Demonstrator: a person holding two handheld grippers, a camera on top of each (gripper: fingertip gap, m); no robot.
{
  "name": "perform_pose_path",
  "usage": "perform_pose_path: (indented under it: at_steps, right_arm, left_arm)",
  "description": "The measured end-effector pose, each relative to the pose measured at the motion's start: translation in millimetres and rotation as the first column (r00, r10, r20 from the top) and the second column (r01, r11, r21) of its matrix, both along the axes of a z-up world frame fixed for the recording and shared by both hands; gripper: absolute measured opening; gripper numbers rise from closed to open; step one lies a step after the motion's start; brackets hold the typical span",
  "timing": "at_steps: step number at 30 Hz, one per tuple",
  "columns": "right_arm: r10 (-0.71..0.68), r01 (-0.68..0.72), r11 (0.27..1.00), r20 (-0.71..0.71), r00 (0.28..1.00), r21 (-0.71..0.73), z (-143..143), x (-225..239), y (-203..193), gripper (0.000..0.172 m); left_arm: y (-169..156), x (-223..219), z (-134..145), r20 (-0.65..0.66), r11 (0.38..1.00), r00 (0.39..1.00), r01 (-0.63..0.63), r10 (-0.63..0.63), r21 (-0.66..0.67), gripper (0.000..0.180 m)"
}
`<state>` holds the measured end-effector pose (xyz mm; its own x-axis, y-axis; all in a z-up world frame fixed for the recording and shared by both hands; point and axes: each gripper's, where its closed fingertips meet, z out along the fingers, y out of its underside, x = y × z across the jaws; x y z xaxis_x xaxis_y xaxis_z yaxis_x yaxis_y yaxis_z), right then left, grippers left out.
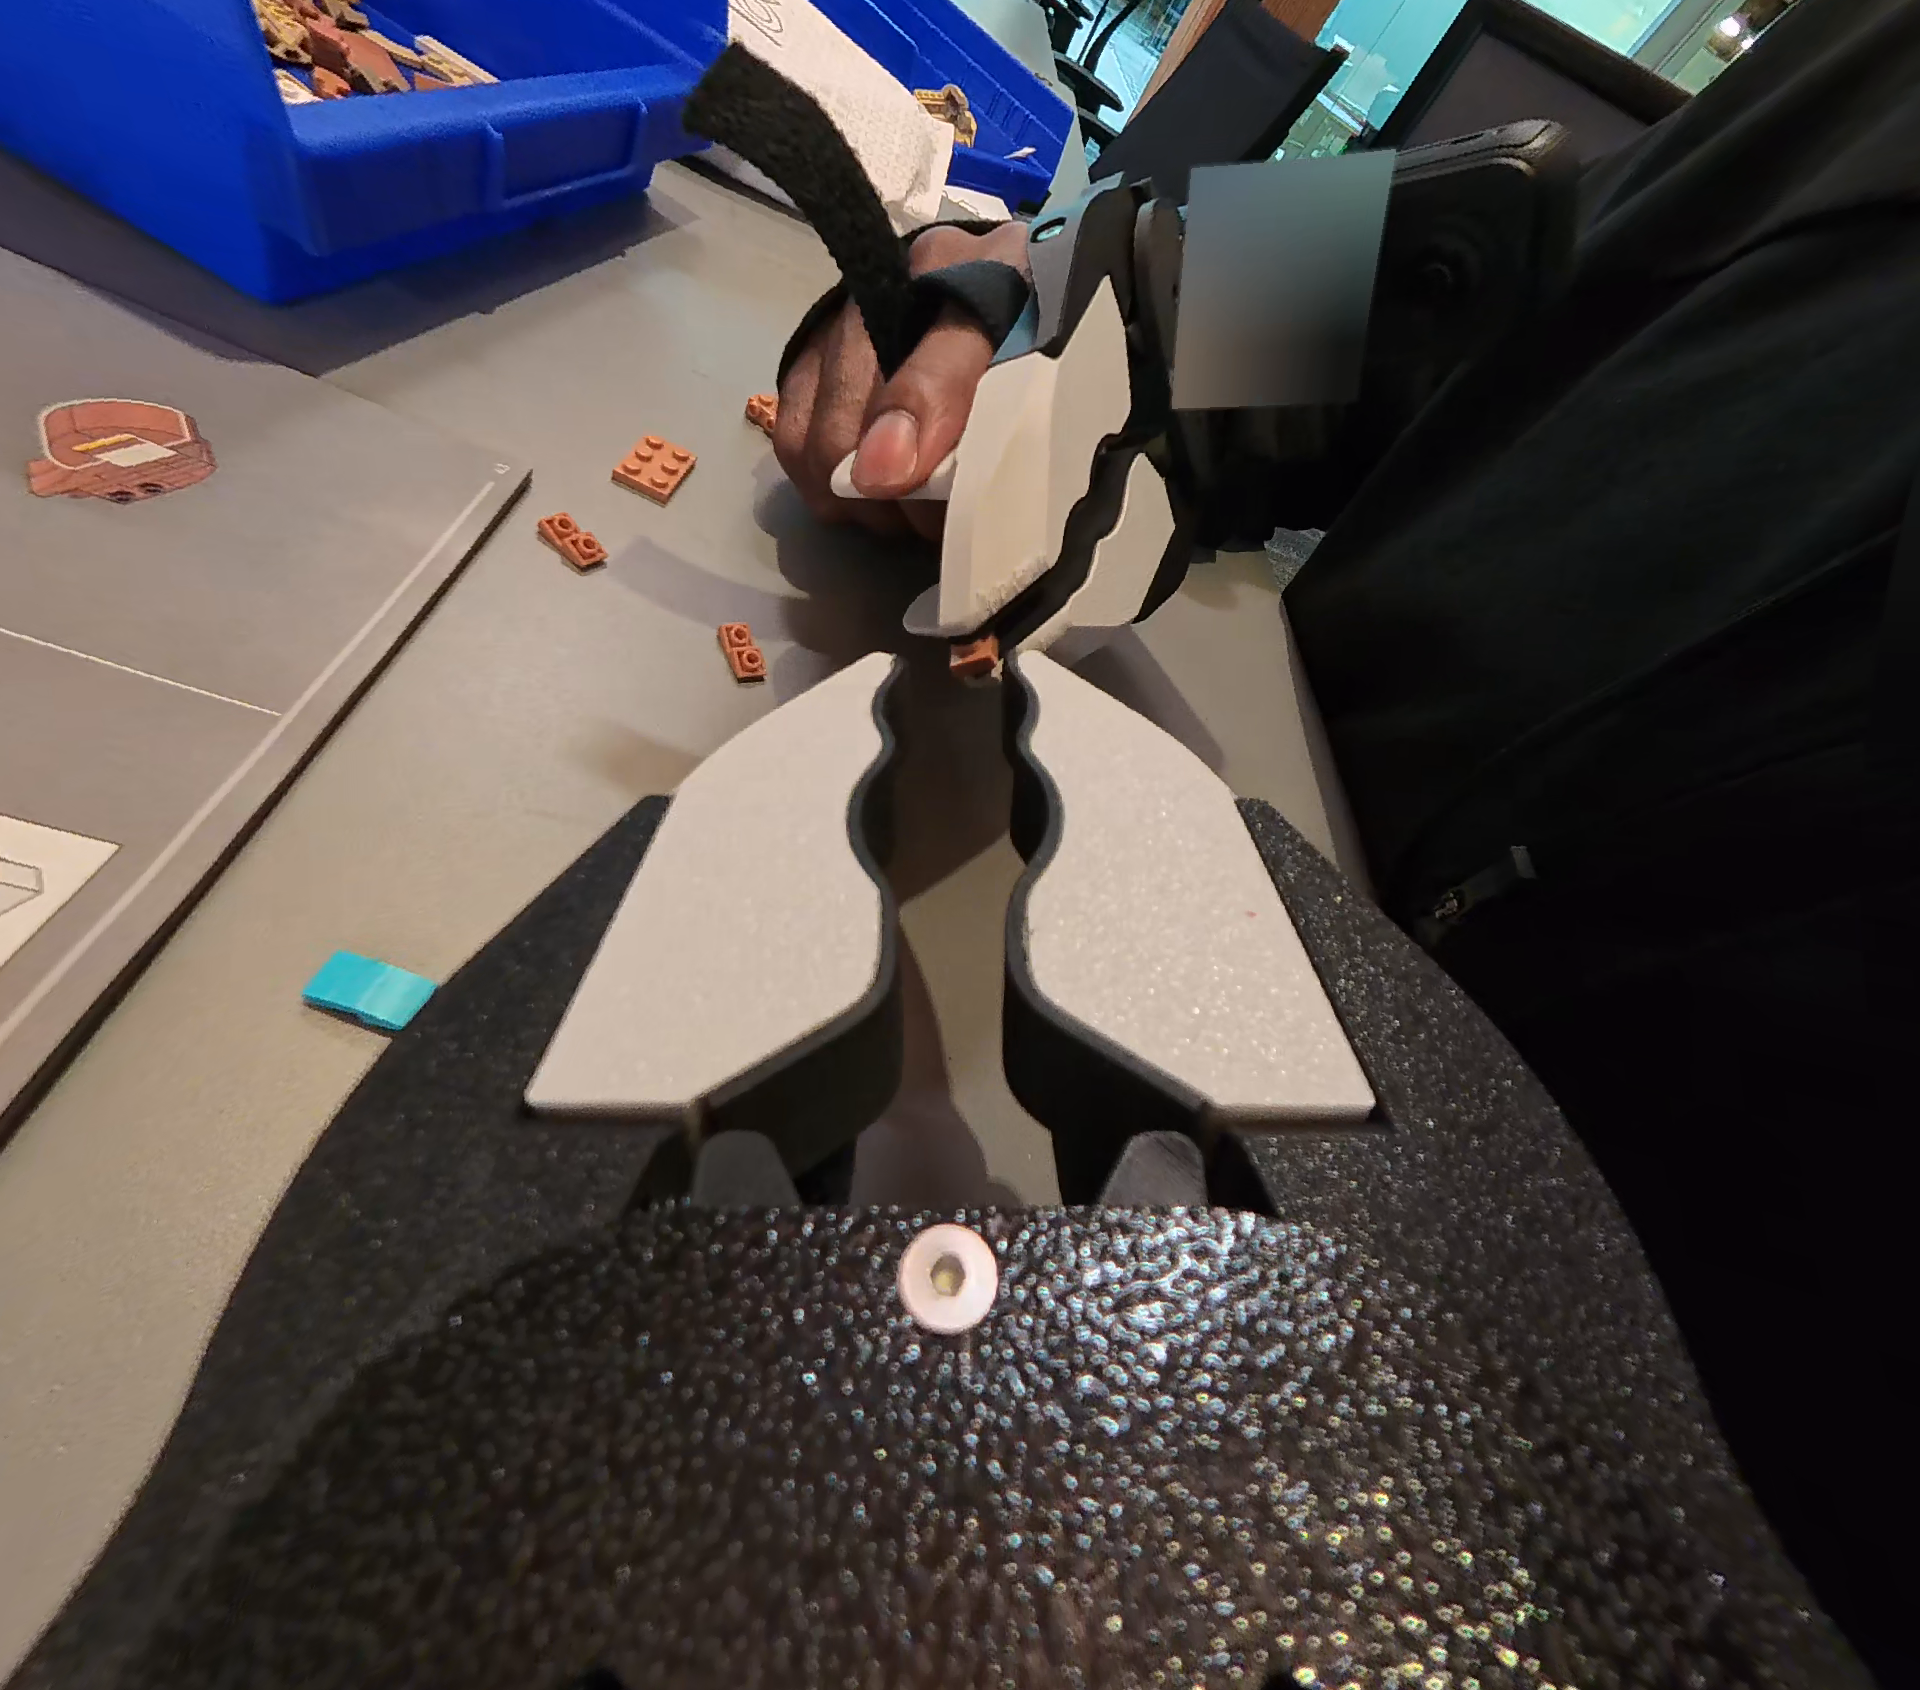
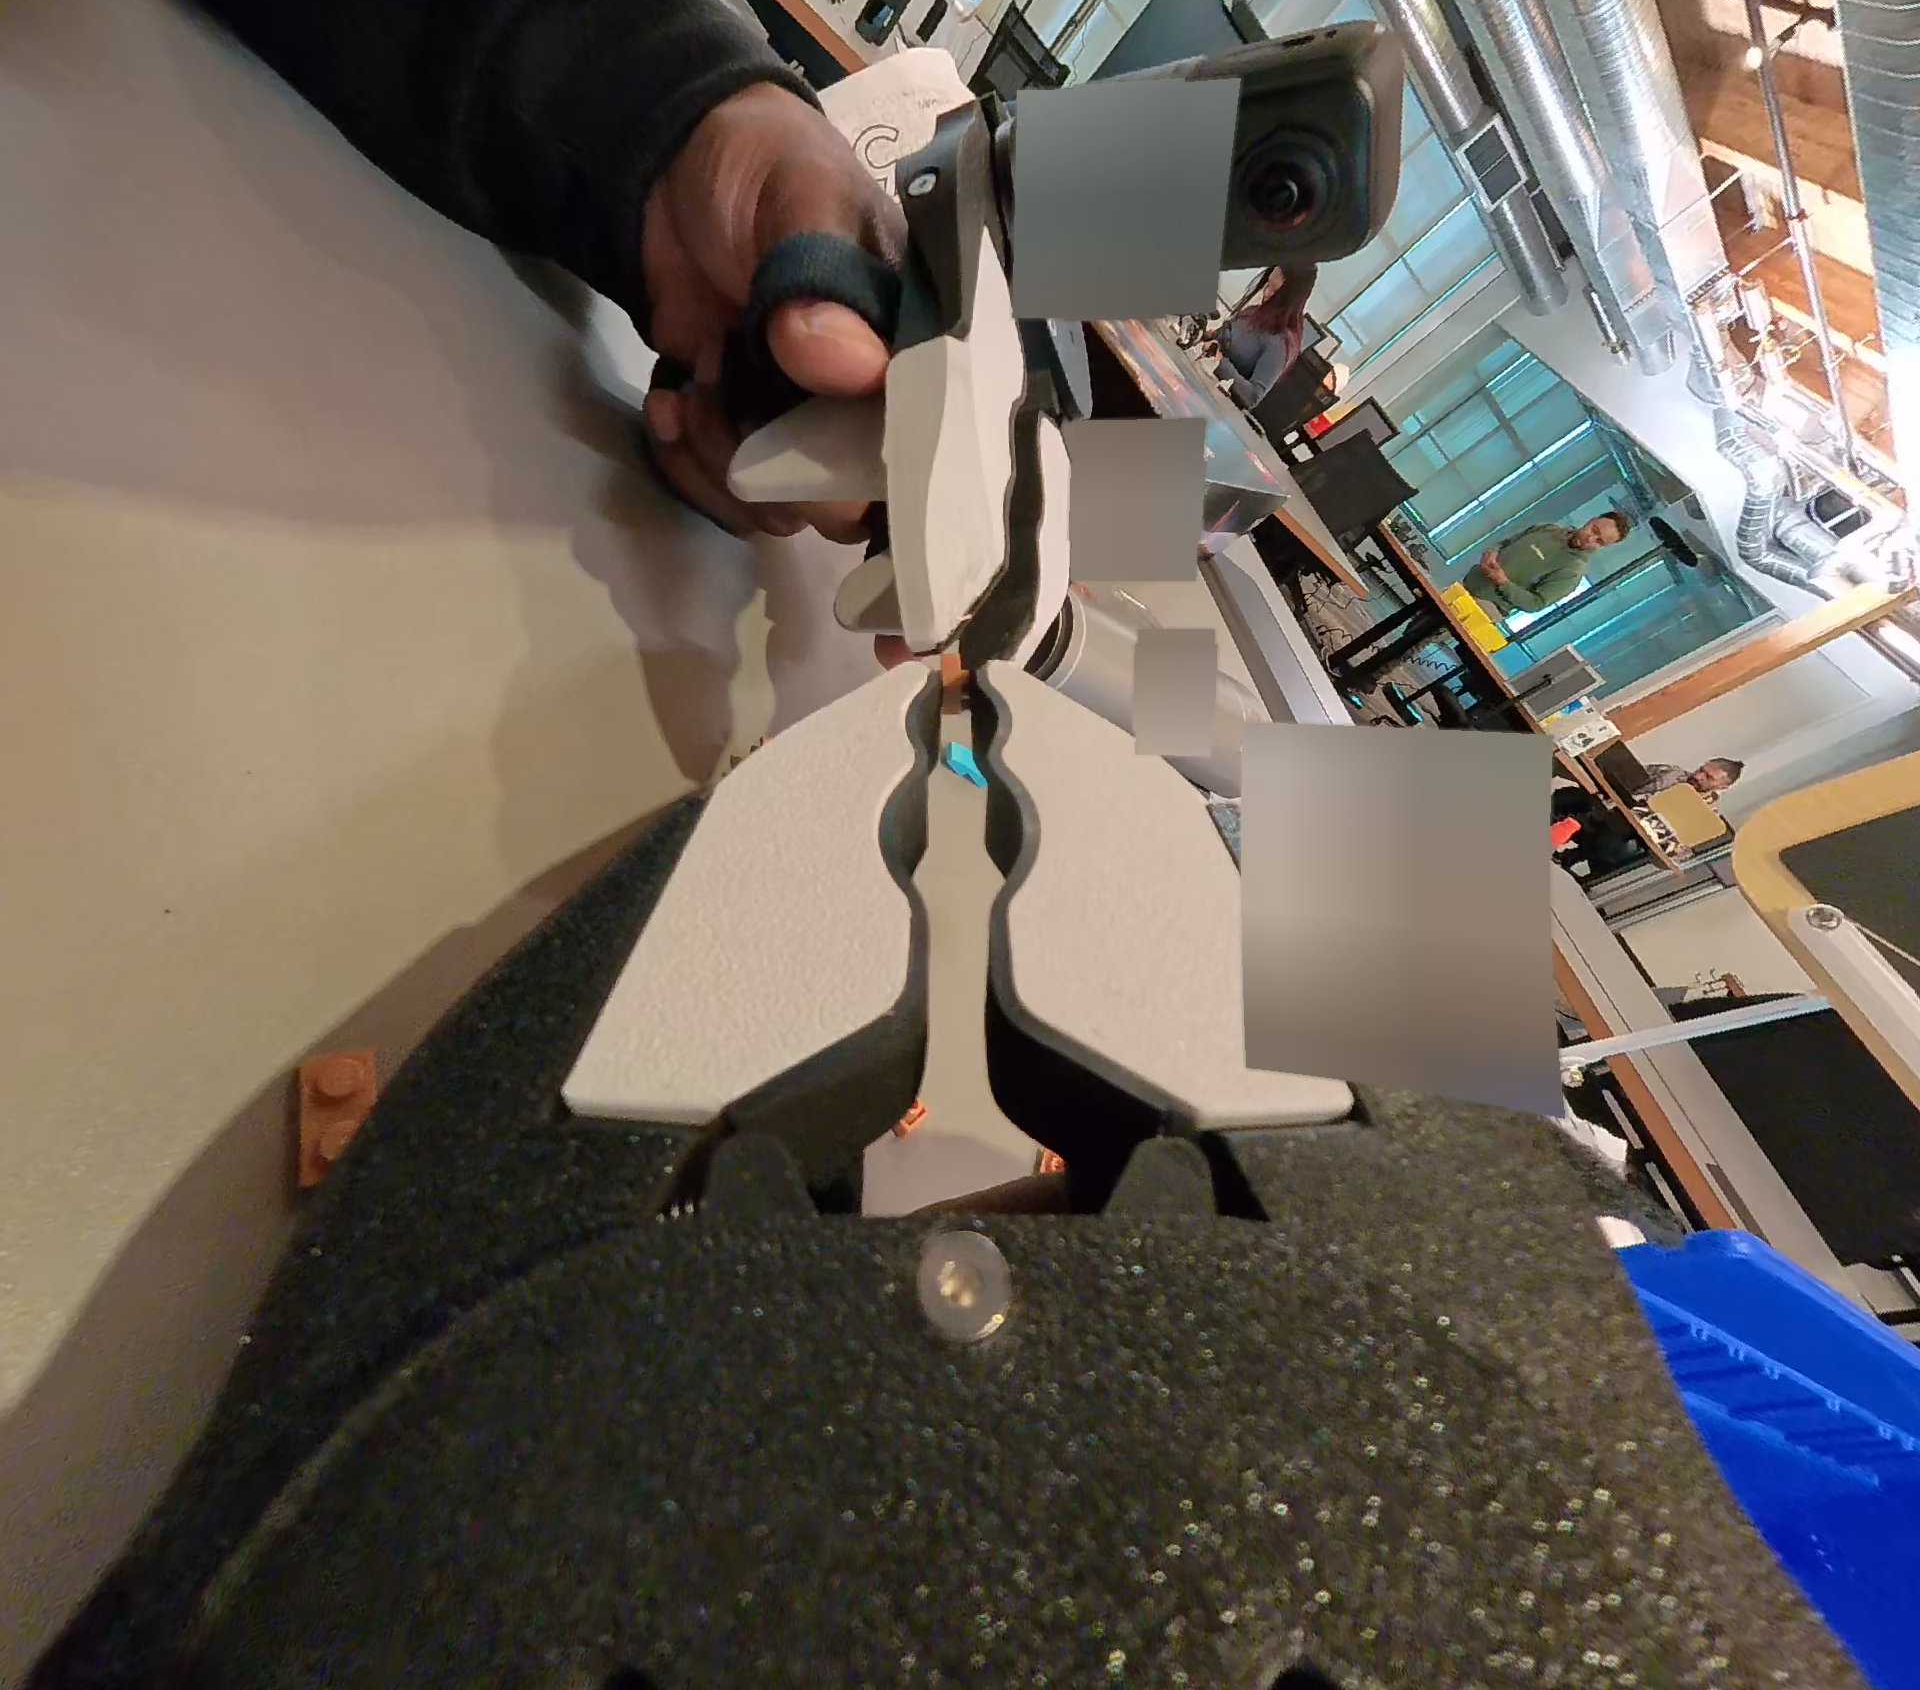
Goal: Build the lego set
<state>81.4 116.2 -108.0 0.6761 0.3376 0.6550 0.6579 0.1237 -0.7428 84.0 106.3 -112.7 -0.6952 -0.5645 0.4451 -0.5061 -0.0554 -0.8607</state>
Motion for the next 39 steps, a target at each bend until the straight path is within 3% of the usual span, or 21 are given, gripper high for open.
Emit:
perform_pose_path:
  at_steps: [17, 25, 32, 39]
  right_arm:
    - [-0.003, 0.003, 1.000, 0.003, 1.000, 0.004, 1, 0, 1, 0.005]
    - [-0.022, 0.022, 1.000, 0.002, 1.000, 0.001, 1, 4, 1, 0.005]
    - [-0.027, 0.028, 1.000, 0.006, 1.000, -0.002, 0, 6, 1, 0.005]
    - [-0.023, 0.023, 1.000, 0.048, 0.999, -0.001, -4, 2, 3, 0.005]
  left_arm:
    - [0, 0, 0, -0.004, 1.000, 1.000, 0.001, -0.001, -0.005, 0.016]
    - [37, 10, -6, -0.011, 0.995, 0.996, -0.089, 0.090, 0.050, 0.015]
    - [28, 5, -9, 0.002, 0.994, 0.999, -0.045, 0.045, 0.097, 0.015]
    - [2, -2, -2, -0.002, 1.000, 1.000, 0.018, -0.017, 0.024, 0.015]
